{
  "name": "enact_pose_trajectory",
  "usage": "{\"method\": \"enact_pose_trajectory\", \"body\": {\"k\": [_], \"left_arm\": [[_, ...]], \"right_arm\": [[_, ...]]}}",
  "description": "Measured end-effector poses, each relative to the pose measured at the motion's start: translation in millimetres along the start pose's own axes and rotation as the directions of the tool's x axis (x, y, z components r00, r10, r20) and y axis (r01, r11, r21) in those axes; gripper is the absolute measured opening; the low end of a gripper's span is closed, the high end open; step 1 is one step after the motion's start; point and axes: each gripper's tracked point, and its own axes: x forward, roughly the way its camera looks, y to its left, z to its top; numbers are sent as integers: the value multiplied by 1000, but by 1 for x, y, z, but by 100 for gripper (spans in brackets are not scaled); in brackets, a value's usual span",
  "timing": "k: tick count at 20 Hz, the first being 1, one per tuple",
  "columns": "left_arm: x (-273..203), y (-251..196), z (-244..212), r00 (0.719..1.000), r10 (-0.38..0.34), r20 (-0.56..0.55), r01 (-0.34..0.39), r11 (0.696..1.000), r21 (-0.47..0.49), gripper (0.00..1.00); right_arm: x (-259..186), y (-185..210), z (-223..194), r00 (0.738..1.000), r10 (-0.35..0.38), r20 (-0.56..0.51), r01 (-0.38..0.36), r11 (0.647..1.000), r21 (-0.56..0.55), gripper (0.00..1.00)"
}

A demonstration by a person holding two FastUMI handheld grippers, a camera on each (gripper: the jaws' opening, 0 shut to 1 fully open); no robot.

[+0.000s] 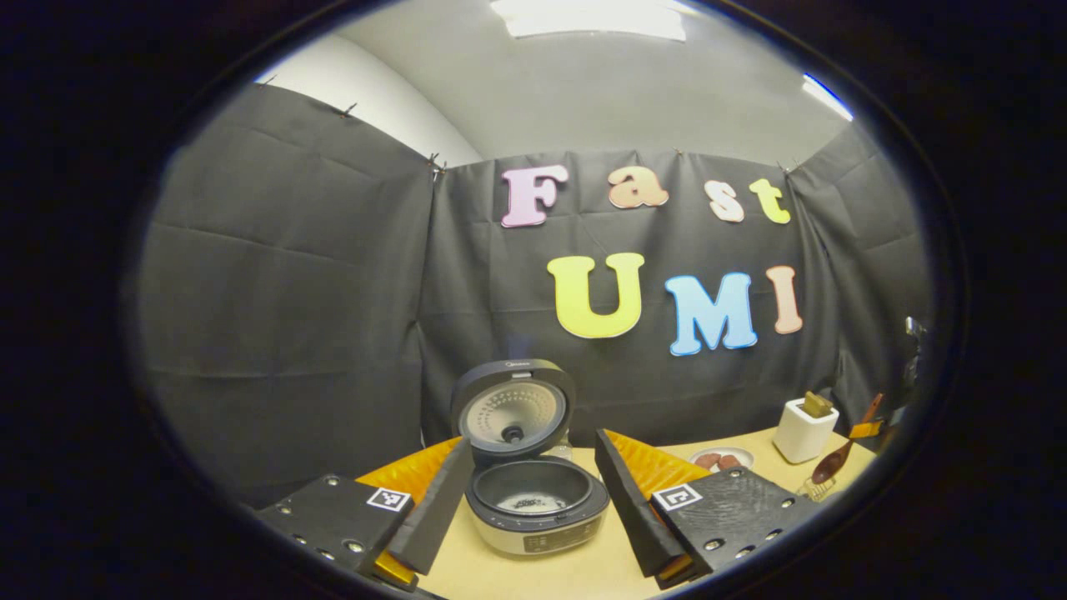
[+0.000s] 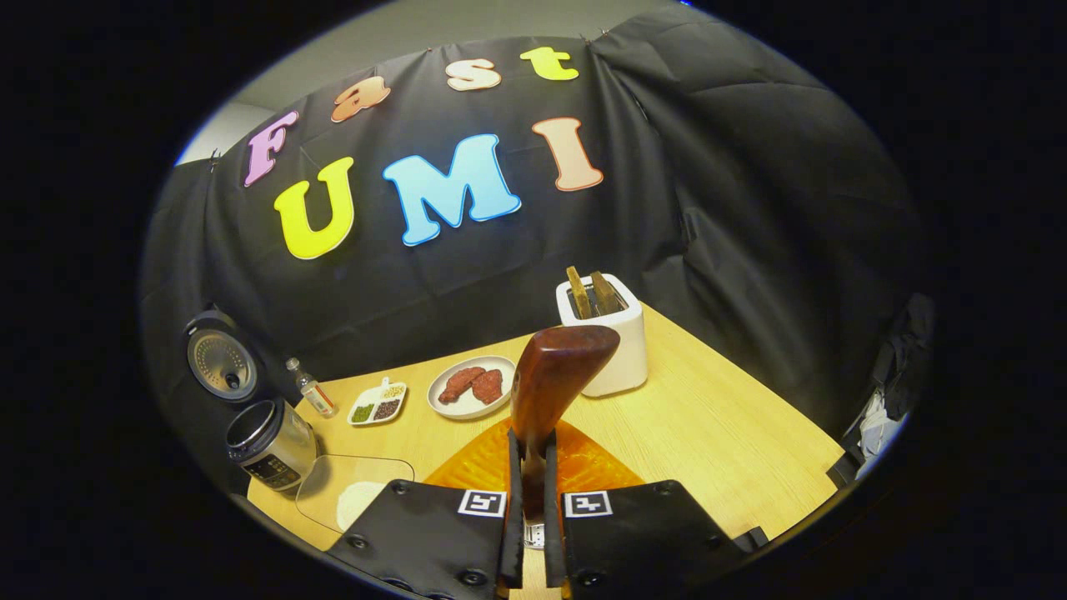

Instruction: Close the left gripper, press the button to open the rice cooker; take a wooden spoon from the chopstick holder with the right hand, scoop a spoonful of rice and pour it into the rice cooker, then put the wooden spoon back into the chopstick holder.

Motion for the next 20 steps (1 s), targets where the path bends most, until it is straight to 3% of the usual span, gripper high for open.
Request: {"method": "enact_pose_trajectory", "body": {"k": [10, 20], "left_arm": [[-6, 10, -4, 1000, 24, -14, -24, 1000, 0, 88], [-10, 19, -6, 998, 56, -16, -56, 998, -1, 89]], "right_arm": [[18, -5, -48, 994, -2, -109, 2, 1000, 2, 12], [31, -7, -68, 986, 10, -168, -10, 1000, 4, 13]]}}
